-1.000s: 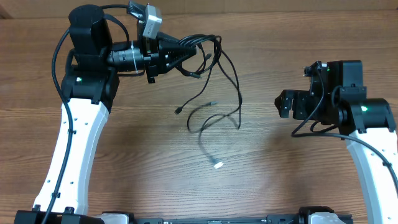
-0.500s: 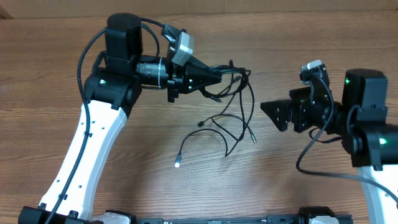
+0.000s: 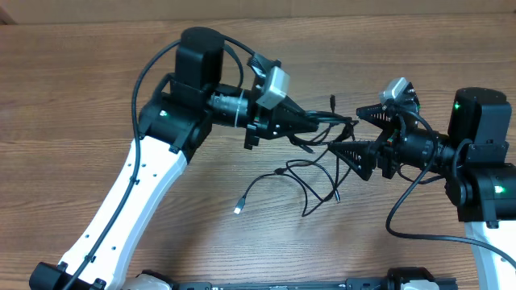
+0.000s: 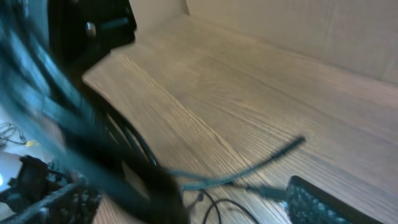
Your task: Untangle cables
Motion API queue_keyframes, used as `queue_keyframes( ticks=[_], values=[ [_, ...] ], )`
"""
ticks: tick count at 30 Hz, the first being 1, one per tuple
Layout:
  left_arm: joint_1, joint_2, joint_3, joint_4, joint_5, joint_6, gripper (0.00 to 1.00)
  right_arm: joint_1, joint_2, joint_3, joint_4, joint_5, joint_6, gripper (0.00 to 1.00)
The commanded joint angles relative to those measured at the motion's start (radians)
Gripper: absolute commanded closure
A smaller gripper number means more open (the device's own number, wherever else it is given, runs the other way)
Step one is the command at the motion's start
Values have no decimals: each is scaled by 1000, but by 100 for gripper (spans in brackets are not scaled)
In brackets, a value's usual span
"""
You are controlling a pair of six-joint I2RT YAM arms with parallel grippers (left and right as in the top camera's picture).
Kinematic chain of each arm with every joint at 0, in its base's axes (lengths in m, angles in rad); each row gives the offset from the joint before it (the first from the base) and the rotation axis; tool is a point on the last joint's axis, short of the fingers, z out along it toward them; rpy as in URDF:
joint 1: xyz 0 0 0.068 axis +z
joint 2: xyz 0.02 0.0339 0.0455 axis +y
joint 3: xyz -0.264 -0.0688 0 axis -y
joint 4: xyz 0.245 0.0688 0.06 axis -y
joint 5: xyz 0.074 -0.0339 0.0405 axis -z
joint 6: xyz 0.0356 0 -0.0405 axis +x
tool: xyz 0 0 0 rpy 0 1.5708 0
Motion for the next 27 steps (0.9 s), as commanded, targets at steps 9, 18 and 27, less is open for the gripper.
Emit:
queue_keyframes(
  ticks=[9, 18, 27],
  values=[
    [-49, -21, 13, 3, -70, 15, 96, 0, -12, 8, 3, -77, -17, 96],
    [-46, -23, 13, -37, -496, -279, 0, -3, -12, 8, -21, 208, 231, 96],
    [-49, -23, 13, -132, -730, -369, 0, -3, -12, 8, -5, 359, 426, 96]
  ],
)
